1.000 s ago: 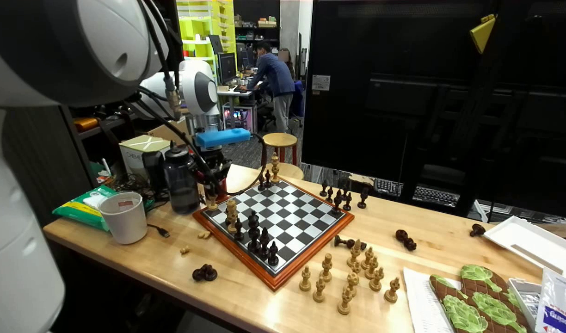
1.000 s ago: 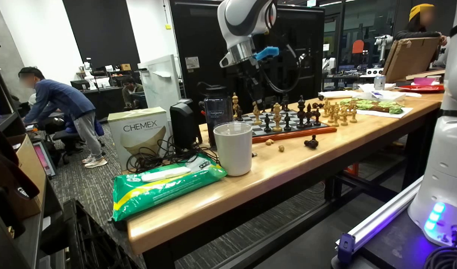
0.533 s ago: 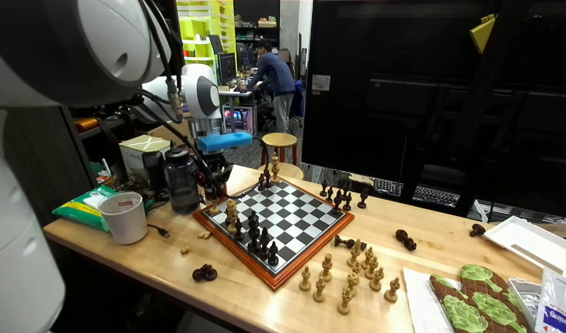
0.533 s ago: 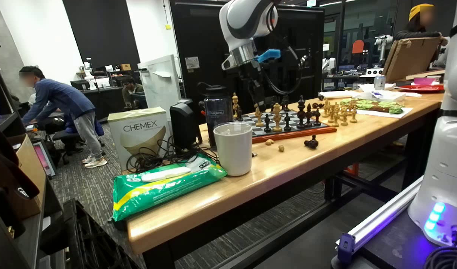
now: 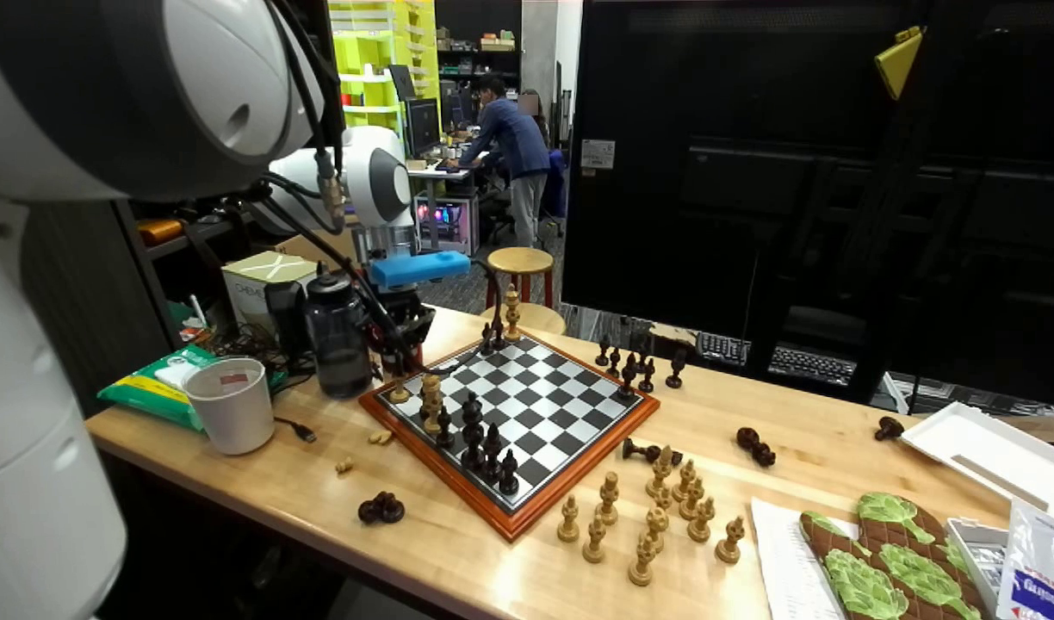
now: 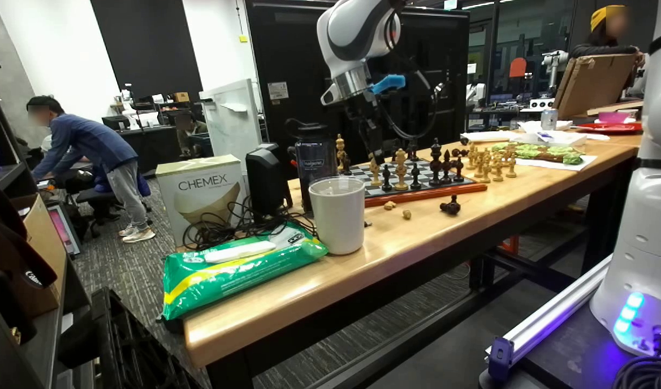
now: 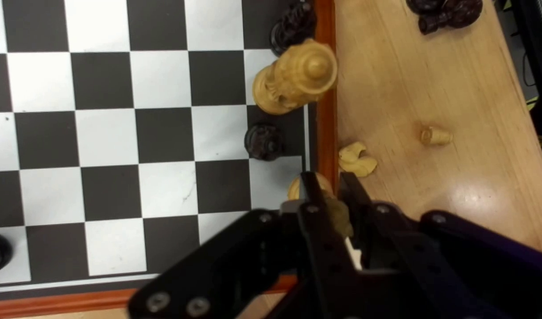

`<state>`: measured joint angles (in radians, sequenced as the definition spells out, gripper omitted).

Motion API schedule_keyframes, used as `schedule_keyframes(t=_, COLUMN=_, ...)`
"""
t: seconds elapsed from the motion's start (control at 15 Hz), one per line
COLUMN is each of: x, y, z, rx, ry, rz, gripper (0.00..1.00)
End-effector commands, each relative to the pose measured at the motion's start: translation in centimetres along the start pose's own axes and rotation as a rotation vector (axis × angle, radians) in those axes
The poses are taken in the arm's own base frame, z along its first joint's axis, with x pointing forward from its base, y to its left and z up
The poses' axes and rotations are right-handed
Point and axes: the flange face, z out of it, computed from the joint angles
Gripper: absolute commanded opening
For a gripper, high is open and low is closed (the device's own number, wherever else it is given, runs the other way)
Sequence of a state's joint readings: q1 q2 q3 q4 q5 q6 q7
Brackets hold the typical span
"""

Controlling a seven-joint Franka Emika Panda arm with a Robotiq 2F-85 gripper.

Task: Put the light brown chess piece on the board

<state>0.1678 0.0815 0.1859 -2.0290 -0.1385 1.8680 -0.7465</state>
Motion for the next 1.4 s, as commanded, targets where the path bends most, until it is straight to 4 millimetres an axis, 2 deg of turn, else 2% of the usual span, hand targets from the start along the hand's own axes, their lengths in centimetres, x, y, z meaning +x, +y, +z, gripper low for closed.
schedule_keyframes(t=0.0, x=0.40, y=0.07, z=-0.23, rx=-0.002, ry=0.002, rz=0.007, gripper=0.04)
schedule_keyframes(t=0.93, x=0.68, y=0.70, z=0.25, rx=0.004, ry=0.006, rz=0.007, gripper=0.04)
schedule_keyframes(t=1.0, x=0.71, y=0.75, z=0.26, rx=0.006, ry=0.006, rz=0.011, gripper=0.41)
schedule_keyframes(t=1.13, x=0.77, y=0.79, z=0.28, rx=0.007, ry=0.005, rz=0.013, gripper=0.47)
schedule_keyframes(t=1.33, x=0.74, y=0.92, z=0.27, rx=0.006, ry=0.007, rz=0.017, gripper=0.65)
